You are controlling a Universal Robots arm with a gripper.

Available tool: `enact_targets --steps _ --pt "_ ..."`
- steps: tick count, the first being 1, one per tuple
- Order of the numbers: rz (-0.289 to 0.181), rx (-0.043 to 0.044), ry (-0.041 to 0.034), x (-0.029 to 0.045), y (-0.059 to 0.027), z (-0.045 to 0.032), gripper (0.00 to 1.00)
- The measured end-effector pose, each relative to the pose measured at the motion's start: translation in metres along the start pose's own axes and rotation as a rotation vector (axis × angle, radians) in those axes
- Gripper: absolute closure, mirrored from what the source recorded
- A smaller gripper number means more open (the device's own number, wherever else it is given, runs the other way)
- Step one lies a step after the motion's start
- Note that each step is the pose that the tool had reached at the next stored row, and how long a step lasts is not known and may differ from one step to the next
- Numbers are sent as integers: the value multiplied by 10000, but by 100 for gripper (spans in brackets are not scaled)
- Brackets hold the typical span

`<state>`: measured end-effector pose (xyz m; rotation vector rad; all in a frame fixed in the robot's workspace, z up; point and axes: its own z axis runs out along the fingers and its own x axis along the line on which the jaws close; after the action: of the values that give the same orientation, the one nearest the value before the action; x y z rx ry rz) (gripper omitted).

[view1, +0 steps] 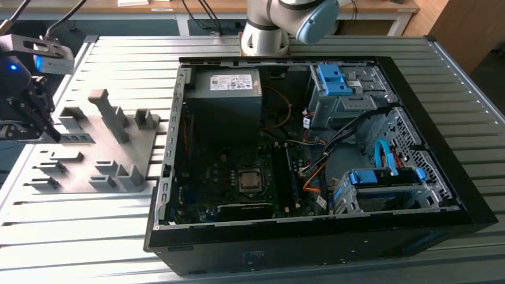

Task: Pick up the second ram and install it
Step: 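Pick up the second ram and move it above second insertion slot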

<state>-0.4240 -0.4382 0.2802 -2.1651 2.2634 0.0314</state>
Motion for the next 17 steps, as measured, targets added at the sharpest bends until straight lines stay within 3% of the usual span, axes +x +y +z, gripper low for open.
enact_targets --steps 17 --pt "0 0 0 -5 2 -262 86"
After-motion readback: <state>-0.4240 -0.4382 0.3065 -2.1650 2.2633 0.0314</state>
